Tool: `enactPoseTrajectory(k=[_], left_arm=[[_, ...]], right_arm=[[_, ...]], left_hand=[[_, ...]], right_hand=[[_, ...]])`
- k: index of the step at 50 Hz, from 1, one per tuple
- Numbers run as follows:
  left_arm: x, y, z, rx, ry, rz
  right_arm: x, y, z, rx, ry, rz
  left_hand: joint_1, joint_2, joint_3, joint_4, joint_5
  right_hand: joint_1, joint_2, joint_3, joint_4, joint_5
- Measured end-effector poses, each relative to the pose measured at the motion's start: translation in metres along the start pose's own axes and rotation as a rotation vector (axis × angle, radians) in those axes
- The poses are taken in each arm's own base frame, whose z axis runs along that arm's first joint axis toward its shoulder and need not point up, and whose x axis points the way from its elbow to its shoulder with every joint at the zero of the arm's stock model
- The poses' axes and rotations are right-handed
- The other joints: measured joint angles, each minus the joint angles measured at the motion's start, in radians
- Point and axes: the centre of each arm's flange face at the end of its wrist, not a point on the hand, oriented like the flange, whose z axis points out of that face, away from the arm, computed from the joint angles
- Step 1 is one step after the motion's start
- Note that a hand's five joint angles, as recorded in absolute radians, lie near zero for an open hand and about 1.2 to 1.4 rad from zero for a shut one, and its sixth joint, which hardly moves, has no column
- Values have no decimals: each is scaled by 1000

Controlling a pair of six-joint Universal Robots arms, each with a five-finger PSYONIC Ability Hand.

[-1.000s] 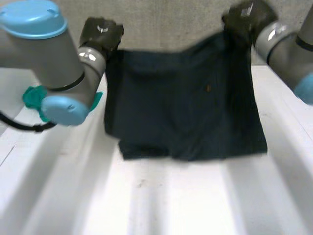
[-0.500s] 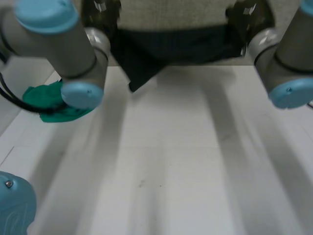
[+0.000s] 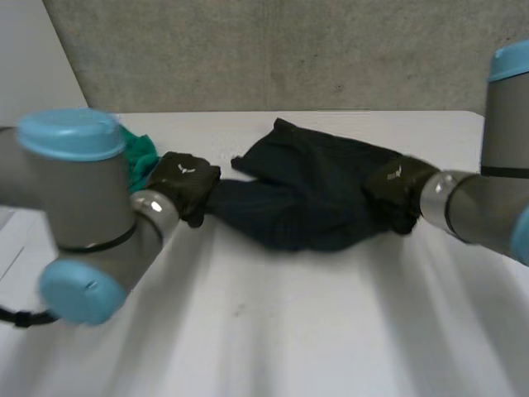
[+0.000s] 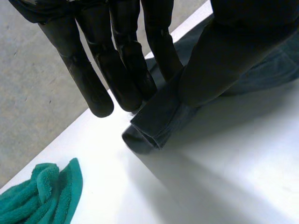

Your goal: Fold the laundry.

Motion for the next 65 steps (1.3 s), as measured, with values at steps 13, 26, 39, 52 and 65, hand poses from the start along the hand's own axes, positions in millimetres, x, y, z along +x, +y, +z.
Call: enactPoseTrajectory(k=[13,26,39,52,65], left_arm=[[-4,8,-123,54,29,431],[-13,2,-70,126,14,344],[34,-19,60,247,-43,232],[55,-31,130,303,-63,143],[72,-14,156,293,-46,143]], right_arm=[[-44,19,-103,-76,-250,-188],[-7,28,-95,0,-205,-31],[27,60,-16,-36,105,116],[41,82,31,-9,297,133],[42,99,56,-30,357,146]], left_hand=[[0,0,0,0,0],[0,0,0,0,0],[0,0,0,0,0],[0,0,0,0,0],[-475,-464,-454,-446,-415]], right_hand=[[0,0,0,0,0],[0,0,0,0,0],[0,0,0,0,0],[0,0,0,0,0],[-732,-845,-832,-832,-818]])
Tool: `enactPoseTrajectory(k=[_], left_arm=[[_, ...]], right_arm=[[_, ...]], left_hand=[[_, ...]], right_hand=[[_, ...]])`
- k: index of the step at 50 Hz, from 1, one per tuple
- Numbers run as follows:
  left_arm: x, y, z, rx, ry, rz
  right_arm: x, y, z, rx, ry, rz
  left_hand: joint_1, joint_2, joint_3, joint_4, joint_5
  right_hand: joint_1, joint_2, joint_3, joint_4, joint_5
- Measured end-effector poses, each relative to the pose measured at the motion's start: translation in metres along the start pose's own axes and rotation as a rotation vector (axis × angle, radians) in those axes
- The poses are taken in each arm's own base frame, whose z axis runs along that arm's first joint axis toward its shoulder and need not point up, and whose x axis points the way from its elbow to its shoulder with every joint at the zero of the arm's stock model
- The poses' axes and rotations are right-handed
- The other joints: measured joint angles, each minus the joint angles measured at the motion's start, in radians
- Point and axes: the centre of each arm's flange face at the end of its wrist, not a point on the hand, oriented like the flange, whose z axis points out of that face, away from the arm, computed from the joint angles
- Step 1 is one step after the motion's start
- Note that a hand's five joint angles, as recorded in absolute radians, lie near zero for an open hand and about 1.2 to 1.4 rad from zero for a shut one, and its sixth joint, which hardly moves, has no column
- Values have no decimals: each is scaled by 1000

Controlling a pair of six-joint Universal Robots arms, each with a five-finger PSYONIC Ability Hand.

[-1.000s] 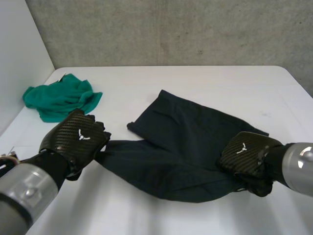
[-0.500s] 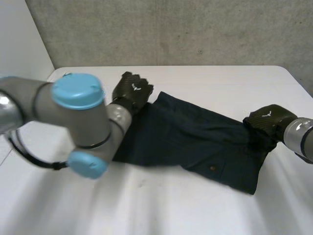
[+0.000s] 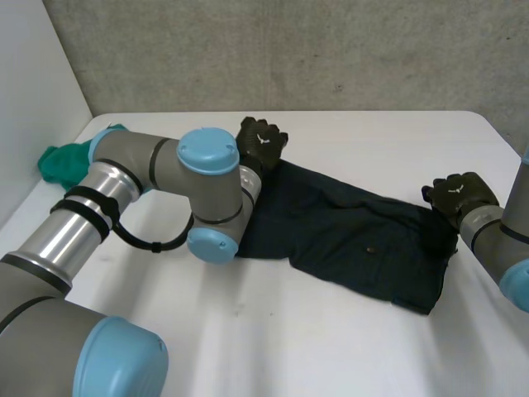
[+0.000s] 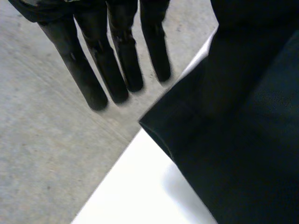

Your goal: Fold the laundry.

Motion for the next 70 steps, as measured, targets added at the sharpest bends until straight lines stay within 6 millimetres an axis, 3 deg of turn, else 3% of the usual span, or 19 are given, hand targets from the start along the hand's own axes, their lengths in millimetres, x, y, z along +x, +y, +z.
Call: enactPoseTrajectory(k=[1,2,5,11,21,27,32,41,52,54,55,57,59,60,65,70], left_arm=[[2,1,-1,-5,6,1],[6,1,-3,-16,16,2],[11,0,-8,-37,28,5],[11,-12,-19,-83,25,-7],[11,-38,-47,-177,90,-130],[-3,-54,-58,-198,113,-207],[-18,-64,-67,-196,126,-236],[-26,-60,-81,-169,131,-242],[-24,-37,-115,-147,113,-239],[-24,-34,-122,-144,106,-239],[-26,-32,-126,-140,100,-239],[-26,-32,-127,-140,99,-239],[-28,-29,-133,-134,89,-240],[-30,-29,-135,-131,84,-241],[-35,-28,-141,-127,70,-243],[-44,-30,-149,-126,52,-245]], right_arm=[[0,1,0,-5,2,0],[0,2,0,-13,8,0],[2,3,-1,-25,22,1],[12,-7,-15,-7,62,2],[30,-35,-71,88,105,11],[24,-38,-99,107,30,50],[5,-24,-114,57,-103,129],[-23,5,-112,17,-180,216],[-48,41,-74,-14,-172,265],[-50,46,-67,-20,-160,266],[-50,49,-63,-22,-145,266],[-50,49,-62,-22,-141,266],[-48,52,-56,-16,-109,265],[-47,52,-55,-14,-100,264],[-40,47,-57,17,-70,248],[-13,25,-68,94,3,158]], left_hand=[[0,0,0,0,0],[-316,-286,-282,-310,-307],[-471,-514,-515,-540,-517],[-471,-531,-530,-554,-522],[-471,-531,-530,-554,-522],[-471,-531,-530,-554,-522],[-471,-531,-530,-554,-522],[-471,-531,-530,-554,-522],[-471,-531,-530,-554,-522],[-471,-531,-530,-554,-522],[-471,-531,-530,-554,-522],[-471,-531,-530,-554,-522],[-471,-531,-530,-554,-522],[-471,-531,-530,-554,-522],[-471,-531,-530,-554,-522],[-471,-531,-530,-554,-522]], right_hand=[[0,0,0,0,0],[-40,-90,-117,-111,-102],[-42,-108,-138,-124,-112],[-42,-108,-138,-124,-112],[-42,-108,-138,-124,-112],[-42,-108,-138,-124,-112],[-42,-108,-138,-124,-112],[-42,-108,-138,-124,-112],[-21,-57,-79,-90,-73],[120,88,75,65,59],[226,256,233,225,212],[226,256,233,225,212],[474,658,600,684,628],[509,696,674,764,700],[519,765,762,830,735],[519,841,786,832,781]])
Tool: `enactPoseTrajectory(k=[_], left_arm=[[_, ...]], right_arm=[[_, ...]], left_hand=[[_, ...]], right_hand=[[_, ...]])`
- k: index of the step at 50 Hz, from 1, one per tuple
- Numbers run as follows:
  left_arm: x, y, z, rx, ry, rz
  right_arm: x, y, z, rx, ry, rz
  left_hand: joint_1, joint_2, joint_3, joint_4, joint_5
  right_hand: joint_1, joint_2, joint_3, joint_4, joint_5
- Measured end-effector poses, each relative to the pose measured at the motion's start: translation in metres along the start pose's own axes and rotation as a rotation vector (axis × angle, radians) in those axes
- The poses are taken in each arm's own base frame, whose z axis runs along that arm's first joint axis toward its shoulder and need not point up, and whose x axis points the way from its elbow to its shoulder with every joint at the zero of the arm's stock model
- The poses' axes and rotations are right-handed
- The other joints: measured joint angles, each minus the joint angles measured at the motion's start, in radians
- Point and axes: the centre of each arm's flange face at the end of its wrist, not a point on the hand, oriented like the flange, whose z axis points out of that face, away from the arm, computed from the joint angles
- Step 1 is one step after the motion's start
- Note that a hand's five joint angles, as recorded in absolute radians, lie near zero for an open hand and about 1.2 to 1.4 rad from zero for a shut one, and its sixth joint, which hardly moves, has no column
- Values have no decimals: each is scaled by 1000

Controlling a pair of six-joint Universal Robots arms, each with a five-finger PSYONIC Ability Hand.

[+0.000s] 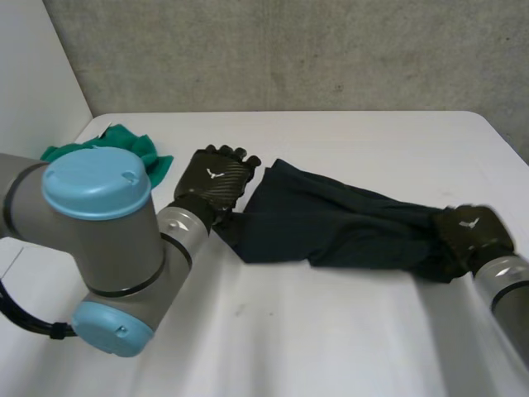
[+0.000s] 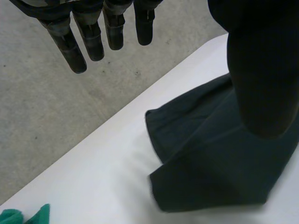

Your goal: Fold the laundry.

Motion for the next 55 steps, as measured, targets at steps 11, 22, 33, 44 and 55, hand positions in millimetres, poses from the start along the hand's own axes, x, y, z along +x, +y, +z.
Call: enactPoseTrajectory(k=[11,22,33,44,55], left_arm=[[-19,-9,-22,10,-41,-8],[-29,-12,-28,38,-70,-14],[-40,-35,-10,180,-127,-26],[-12,-62,20,299,-55,-130],[40,-45,50,219,98,-161]], right_arm=[[52,-33,4,3,45,-399],[-27,-121,16,341,-142,-639],[-151,-113,6,490,-502,-725],[-97,-142,10,331,-458,-111],[-6,-118,23,184,-277,377]], left_hand=[[0,0,0,0,0],[0,0,0,0,0],[0,0,0,0,0],[0,0,0,0,0],[0,0,0,0,0]], right_hand=[[0,10,3,0,11],[0,10,3,0,11],[-208,-261,-241,-257,-219],[-563,-949,-926,-956,-894],[-563,-949,-926,-956,-894]])
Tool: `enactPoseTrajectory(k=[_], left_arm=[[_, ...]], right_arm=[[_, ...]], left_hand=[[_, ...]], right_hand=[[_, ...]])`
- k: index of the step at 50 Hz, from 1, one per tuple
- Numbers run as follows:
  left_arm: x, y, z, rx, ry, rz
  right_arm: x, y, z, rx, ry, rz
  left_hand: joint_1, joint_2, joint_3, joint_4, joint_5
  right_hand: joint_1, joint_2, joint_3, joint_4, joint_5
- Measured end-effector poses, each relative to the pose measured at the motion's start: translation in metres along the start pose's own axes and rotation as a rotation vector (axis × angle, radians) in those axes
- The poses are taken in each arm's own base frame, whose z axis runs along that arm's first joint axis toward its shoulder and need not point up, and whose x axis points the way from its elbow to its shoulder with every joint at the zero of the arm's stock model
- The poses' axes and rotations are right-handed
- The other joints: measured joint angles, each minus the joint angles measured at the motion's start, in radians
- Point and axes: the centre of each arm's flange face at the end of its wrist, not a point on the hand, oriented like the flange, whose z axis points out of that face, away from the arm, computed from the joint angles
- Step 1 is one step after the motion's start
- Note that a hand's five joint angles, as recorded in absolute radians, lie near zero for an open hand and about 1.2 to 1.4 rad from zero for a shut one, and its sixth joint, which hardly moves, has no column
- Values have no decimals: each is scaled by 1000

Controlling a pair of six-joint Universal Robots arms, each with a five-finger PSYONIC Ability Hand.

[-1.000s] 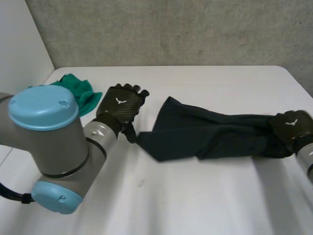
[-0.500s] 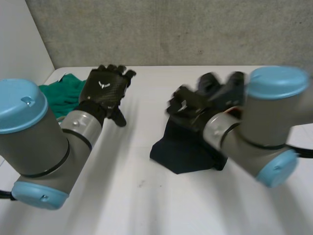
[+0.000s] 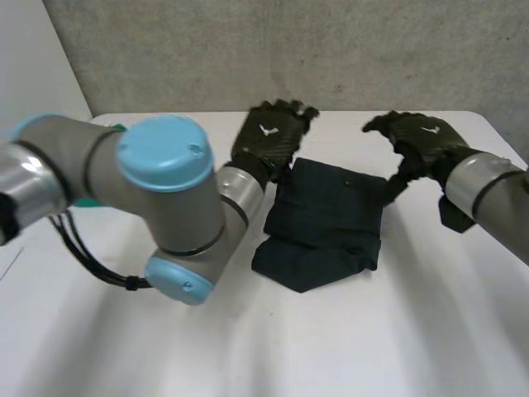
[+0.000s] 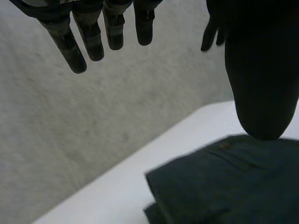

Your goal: Fold the laundry.

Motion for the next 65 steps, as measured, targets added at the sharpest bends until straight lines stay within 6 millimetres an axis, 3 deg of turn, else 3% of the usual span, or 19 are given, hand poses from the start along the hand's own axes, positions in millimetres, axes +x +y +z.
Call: enactPoseTrajectory(k=[7,16,26,35,41,46,51,61,65], left_arm=[[12,30,25,-72,40,8],[17,65,53,-203,55,13],[29,91,45,-344,82,16],[42,111,36,-408,99,34],[41,114,36,-415,95,34],[38,101,38,-391,86,29],[31,69,39,-336,68,21],[13,-23,23,-219,24,-9],[10,-43,14,-212,10,-11]], right_arm=[[9,18,3,-46,21,-45],[8,60,28,-154,29,-49],[-4,97,45,-243,28,-55],[-5,107,49,-265,23,-59],[-3,107,50,-265,37,-82],[2,96,47,-242,75,-106],[7,73,39,-181,114,-123],[10,34,8,-37,178,-132],[8,33,-1,-35,185,-129]], left_hand=[[0,0,0,0,0],[0,0,0,0,0],[0,0,0,0,0],[0,0,0,0,0],[0,0,-1,0,0],[0,0,-2,0,0],[0,0,-2,0,0],[0,0,-2,0,0],[0,0,-2,0,0]], right_hand=[[0,0,0,0,0],[0,0,0,0,0],[0,0,0,0,0],[0,0,0,0,0],[0,0,0,0,0],[0,0,-2,0,0],[0,0,-2,0,0],[0,0,-2,0,0],[0,0,-2,0,0]])
